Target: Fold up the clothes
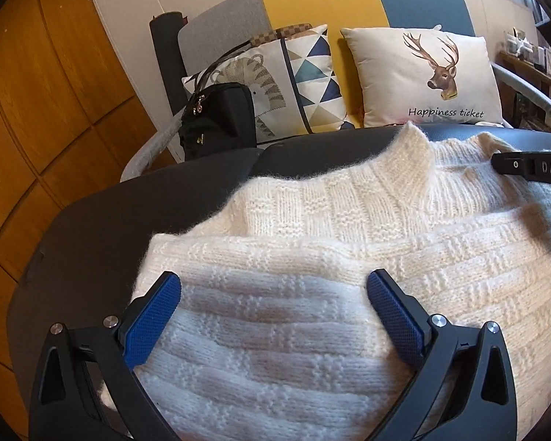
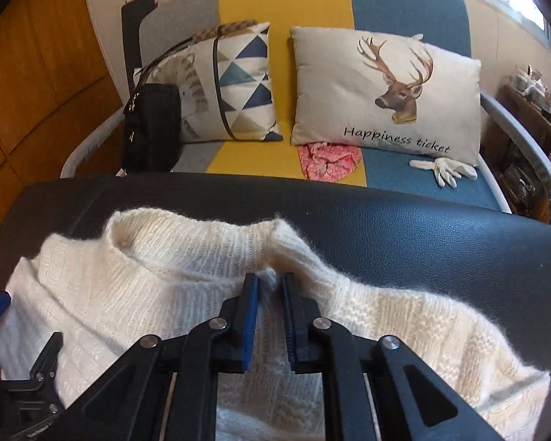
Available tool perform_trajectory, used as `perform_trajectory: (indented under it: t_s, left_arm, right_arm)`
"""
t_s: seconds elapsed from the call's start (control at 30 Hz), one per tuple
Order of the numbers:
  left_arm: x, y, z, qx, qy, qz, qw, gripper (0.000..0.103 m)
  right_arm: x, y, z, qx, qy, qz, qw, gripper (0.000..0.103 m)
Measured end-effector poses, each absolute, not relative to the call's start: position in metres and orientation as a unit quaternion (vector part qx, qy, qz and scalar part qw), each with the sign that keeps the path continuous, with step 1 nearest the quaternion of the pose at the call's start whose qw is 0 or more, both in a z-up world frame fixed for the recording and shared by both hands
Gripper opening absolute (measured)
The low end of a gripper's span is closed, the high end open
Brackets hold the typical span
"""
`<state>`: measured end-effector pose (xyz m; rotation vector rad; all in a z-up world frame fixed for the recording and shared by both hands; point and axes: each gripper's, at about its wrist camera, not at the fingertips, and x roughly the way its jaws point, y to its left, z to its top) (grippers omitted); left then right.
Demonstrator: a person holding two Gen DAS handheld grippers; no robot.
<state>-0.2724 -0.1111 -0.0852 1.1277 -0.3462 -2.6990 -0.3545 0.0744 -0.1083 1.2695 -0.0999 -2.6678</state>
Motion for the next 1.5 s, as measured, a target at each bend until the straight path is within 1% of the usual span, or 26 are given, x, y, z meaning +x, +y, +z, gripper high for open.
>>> perform_trajectory:
  t_s: [0.07, 0.13, 0.23, 0.3, 0.4, 0.43, 0.47, 0.63, 0.7, 0.8, 1.03, 1.2, 1.3, 1.37, 1.4, 1.43, 1.5]
  left_arm:
    - [-0.273, -0.114, -0.084, 0.386, -0.107, -0.912, 0.092, 0.103]
    - [-0.274, -0.120, -0.080, 0.394, -0.088, -0.911, 0.081, 0.103]
    - [-0.279, -0.133, -0.064, 0.399, -0.034, -0.914, 0.072, 0.103]
    - [-0.287, -0.137, -0.049, 0.376, -0.014, -0.922, 0.095, 0.103]
    - [-0.317, -0.134, -0.041, 0.375, -0.043, -0.914, 0.146, 0.103]
    - [-0.331, -0.128, -0.046, 0.388, -0.061, -0.908, 0.146, 0.103]
    - [-0.345, -0.122, -0.052, 0.401, -0.079, -0.902, 0.142, 0.103]
    - [-0.382, -0.083, -0.075, 0.423, -0.200, -0.873, 0.137, 0.103]
    - [-0.391, -0.076, -0.076, 0.414, -0.227, -0.869, 0.151, 0.103]
    - [-0.396, -0.080, -0.082, 0.411, -0.216, -0.870, 0.168, 0.103]
    - [-0.400, -0.092, -0.085, 0.410, -0.171, -0.879, 0.177, 0.103]
    - [-0.400, -0.101, -0.085, 0.417, -0.139, -0.883, 0.165, 0.103]
    - [-0.396, -0.096, -0.086, 0.408, -0.152, -0.884, 0.174, 0.103]
    - [-0.395, -0.089, -0.087, 0.398, -0.173, -0.882, 0.185, 0.103]
    - [-0.394, -0.085, -0.088, 0.393, -0.184, -0.880, 0.191, 0.103]
    - [-0.393, -0.083, -0.089, 0.390, -0.192, -0.879, 0.195, 0.103]
    - [-0.392, -0.081, -0.089, 0.384, -0.201, -0.878, 0.202, 0.103]
  right_arm:
    - [-0.352, 0.077, -0.105, 0.428, -0.045, -0.897, 0.102, 0.017]
    - [-0.346, 0.081, -0.098, 0.422, -0.063, -0.897, 0.111, 0.023]
    - [-0.328, 0.081, -0.082, 0.384, -0.079, -0.909, 0.142, 0.023]
    - [-0.320, 0.073, -0.074, 0.370, -0.065, -0.911, 0.173, 0.023]
    - [-0.318, 0.052, -0.070, 0.376, -0.049, -0.899, 0.218, 0.023]
    - [-0.319, 0.045, -0.069, 0.379, -0.049, -0.894, 0.233, 0.022]
    - [-0.320, 0.039, -0.069, 0.384, -0.050, -0.889, 0.244, 0.020]
    - [-0.331, 0.023, -0.084, 0.432, -0.051, -0.872, 0.224, 0.017]
    - [-0.332, 0.028, -0.093, 0.438, -0.069, -0.870, 0.216, 0.017]
    - [-0.331, 0.035, -0.103, 0.435, -0.092, -0.872, 0.207, 0.013]
    - [-0.328, 0.045, -0.109, 0.425, -0.119, -0.874, 0.204, 0.013]
    - [-0.331, 0.050, -0.094, 0.413, -0.121, -0.876, 0.219, 0.013]
    - [-0.333, 0.060, -0.087, 0.411, -0.133, -0.877, 0.210, 0.013]
    - [-0.343, 0.068, -0.097, 0.437, -0.157, -0.862, 0.203, 0.013]
    - [-0.347, 0.070, -0.104, 0.446, -0.166, -0.856, 0.203, 0.011]
    - [-0.350, 0.073, -0.109, 0.450, -0.173, -0.852, 0.203, 0.007]
    - [-0.354, 0.076, -0.112, 0.441, -0.182, -0.855, 0.204, 0.006]
